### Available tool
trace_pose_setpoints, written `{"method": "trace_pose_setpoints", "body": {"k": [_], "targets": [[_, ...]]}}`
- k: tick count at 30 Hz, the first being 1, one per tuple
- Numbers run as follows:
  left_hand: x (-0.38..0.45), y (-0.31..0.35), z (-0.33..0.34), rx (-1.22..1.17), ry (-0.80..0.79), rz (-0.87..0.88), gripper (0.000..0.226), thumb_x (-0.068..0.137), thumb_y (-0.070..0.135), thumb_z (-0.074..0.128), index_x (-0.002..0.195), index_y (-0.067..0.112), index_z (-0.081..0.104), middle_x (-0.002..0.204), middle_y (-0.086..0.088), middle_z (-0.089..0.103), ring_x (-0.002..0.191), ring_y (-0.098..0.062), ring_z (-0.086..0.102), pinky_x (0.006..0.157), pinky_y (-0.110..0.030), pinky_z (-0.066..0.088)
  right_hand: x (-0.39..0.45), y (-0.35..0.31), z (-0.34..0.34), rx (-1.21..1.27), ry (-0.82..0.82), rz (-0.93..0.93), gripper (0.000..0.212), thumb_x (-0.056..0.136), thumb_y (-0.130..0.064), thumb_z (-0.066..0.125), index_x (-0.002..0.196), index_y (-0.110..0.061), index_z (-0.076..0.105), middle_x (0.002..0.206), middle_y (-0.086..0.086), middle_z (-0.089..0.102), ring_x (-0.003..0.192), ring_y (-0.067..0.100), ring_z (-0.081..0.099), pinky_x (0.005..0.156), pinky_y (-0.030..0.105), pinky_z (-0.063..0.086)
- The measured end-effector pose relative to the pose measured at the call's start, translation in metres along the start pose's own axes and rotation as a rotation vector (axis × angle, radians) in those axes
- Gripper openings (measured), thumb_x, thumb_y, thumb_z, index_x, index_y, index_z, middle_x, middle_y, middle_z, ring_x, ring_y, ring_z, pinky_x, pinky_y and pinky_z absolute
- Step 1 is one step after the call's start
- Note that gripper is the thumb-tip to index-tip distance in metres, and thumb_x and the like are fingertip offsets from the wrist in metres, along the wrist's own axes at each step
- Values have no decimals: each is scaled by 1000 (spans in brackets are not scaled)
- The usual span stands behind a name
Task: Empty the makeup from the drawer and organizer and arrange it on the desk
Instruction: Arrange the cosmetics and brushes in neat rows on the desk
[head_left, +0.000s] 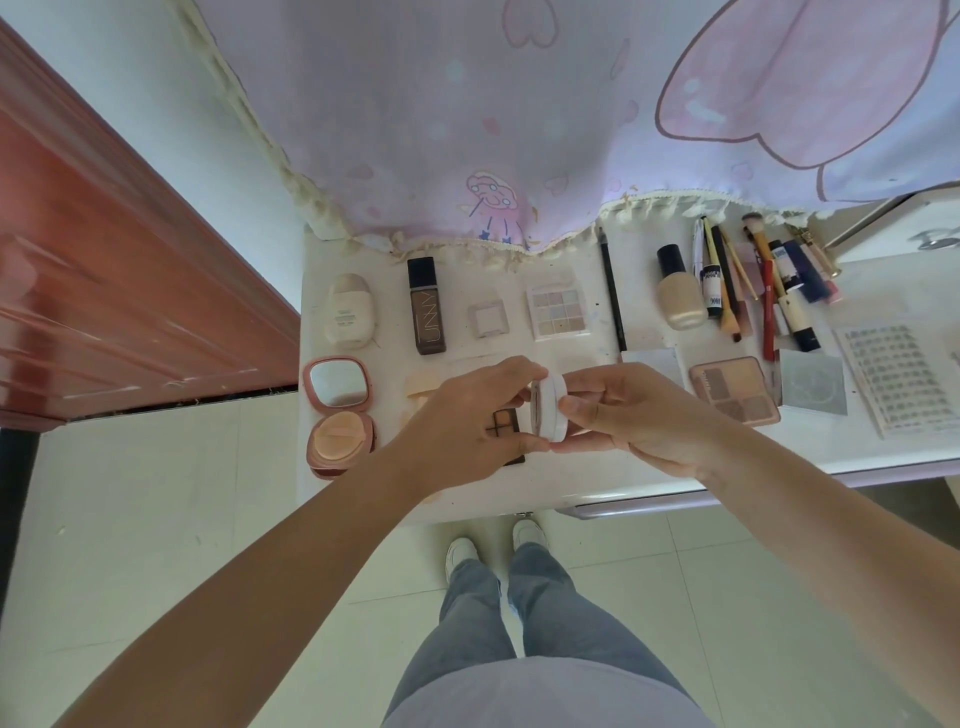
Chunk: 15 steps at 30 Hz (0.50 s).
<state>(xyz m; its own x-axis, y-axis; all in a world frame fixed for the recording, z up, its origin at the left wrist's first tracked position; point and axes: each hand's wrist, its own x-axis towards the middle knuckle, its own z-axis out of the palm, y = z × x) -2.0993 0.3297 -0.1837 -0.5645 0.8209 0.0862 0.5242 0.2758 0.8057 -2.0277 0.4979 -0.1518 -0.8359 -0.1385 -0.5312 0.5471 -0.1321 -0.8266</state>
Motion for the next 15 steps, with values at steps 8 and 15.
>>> {"method": "trace_pose_setpoints", "body": {"k": [8, 15], "targets": [[0, -7, 4, -104, -41, -55, 47, 69, 47, 55, 110, 30, 40, 102, 6, 53, 100, -11, 53, 91, -19, 46, 4, 11, 3, 12, -3, -26, 23, 89, -4, 46, 98, -19, 62, 93, 1, 69, 87, 11, 68, 86, 28, 54], [-1, -10, 5, -148, -30, -87, 59, 66, 44, 62, 117, 16, 54, 106, -7, 61, 95, -14, 61, 90, -14, 46, 5, 13, 4, 30, -2, -14, 21, 88, -5, 46, 97, -17, 61, 91, 1, 67, 84, 11, 67, 84, 27, 55]]}}
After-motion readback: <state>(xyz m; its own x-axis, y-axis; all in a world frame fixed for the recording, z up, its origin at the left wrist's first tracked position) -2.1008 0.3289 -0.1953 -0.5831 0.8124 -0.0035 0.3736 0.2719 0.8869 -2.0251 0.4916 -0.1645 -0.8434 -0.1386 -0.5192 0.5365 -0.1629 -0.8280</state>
